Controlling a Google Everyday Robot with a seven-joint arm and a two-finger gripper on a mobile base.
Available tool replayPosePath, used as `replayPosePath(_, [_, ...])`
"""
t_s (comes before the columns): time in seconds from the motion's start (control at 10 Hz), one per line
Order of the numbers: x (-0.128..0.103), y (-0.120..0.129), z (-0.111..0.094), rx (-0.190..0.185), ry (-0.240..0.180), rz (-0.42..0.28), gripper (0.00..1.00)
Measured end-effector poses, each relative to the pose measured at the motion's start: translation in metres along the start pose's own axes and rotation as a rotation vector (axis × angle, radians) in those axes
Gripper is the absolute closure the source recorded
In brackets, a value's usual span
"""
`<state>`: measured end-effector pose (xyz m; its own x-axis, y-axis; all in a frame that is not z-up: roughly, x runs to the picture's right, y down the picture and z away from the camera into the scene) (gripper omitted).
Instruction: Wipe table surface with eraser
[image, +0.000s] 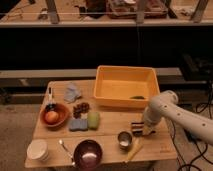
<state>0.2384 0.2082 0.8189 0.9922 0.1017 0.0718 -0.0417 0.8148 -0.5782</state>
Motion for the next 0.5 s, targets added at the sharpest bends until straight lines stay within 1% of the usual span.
replayPosePath(0.3, [0.05, 0.011, -0.016, 0.013, 0.029, 0.08, 0.94])
replayPosePath(0.5, [0.069, 0.006, -0.016, 0.01, 0.055, 0.119, 0.94])
